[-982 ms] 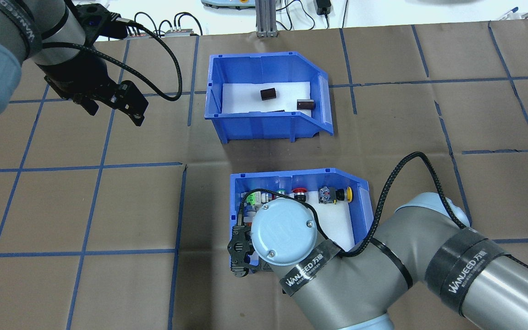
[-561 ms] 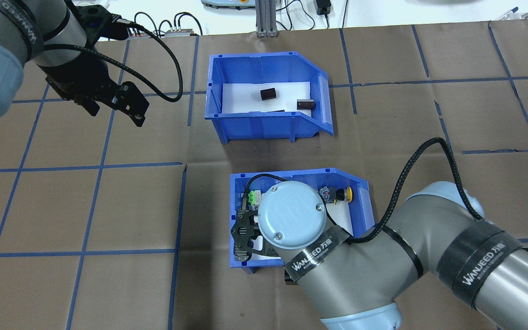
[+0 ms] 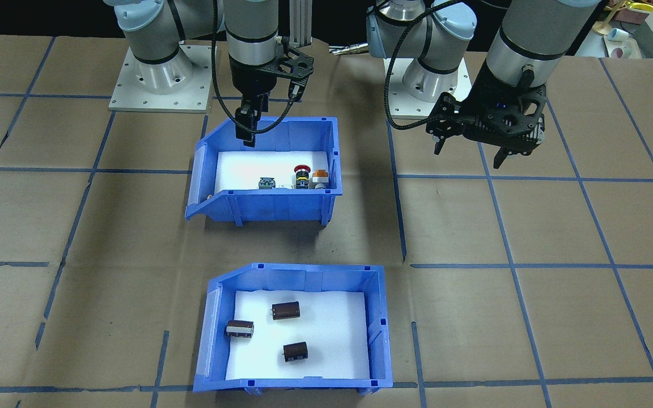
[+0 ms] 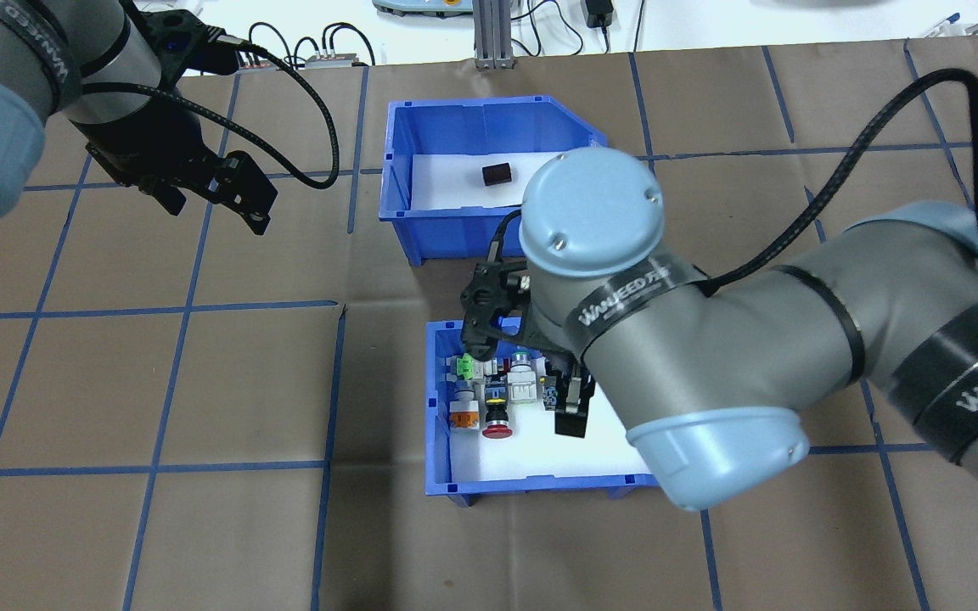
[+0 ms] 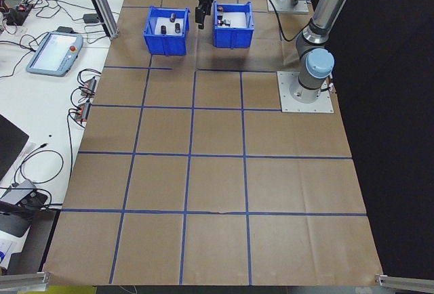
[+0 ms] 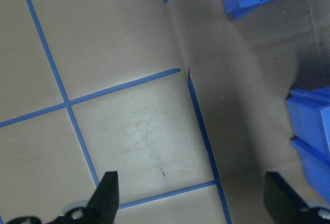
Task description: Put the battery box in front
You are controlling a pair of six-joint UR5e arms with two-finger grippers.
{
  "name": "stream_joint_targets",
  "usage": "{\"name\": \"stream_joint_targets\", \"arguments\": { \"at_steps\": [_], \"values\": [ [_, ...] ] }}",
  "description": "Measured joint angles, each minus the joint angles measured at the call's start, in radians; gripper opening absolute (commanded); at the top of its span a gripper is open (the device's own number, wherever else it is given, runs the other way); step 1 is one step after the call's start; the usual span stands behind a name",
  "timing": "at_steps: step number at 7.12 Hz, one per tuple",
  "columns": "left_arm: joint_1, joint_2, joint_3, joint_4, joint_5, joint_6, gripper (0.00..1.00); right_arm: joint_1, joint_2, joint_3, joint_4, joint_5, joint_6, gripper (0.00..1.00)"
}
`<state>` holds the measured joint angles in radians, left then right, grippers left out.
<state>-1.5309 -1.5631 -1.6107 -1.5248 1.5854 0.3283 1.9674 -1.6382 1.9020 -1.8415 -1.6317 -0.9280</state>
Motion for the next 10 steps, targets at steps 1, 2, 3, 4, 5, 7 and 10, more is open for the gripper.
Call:
{"name": "stream_joint_targets", "arguments": {
  "at_steps": [1,2,3,4,5,7,10],
  "values": [
    [0.0,0.0,0.0,0.0,0.0,0.0,0.99,-0.083,-0.003,-0.035,0.045,0.002,0.001,1.0],
    [0.0,0.0,0.0,0.001,-0.001,0.0,0.99,-0.183,-0.005,-0.067,0.087,0.004,0.015,1.0],
    [0.0,0.001,0.0,0.001,-0.001,0.0,0.99,-0.278,-0.006,-0.091,0.108,0.005,0.064,1.0],
    [0.0,0.001,0.0,0.001,-0.001,0.0,0.99,-0.353,-0.006,-0.109,0.114,0.007,0.153,1.0],
    [0.0,0.001,0.0,0.0,-0.001,0.0,0.99,-0.4,-0.004,-0.131,0.115,0.01,0.267,1.0],
    [0.0,0.001,0.0,0.0,-0.001,0.0,0.99,-0.425,0.039,-0.218,0.118,0.024,0.507,1.0],
    [0.0,0.002,0.0,-0.001,0.002,0.001,0.99,-0.422,0.146,-0.375,0.195,0.09,0.86,1.0]
  ]
}}
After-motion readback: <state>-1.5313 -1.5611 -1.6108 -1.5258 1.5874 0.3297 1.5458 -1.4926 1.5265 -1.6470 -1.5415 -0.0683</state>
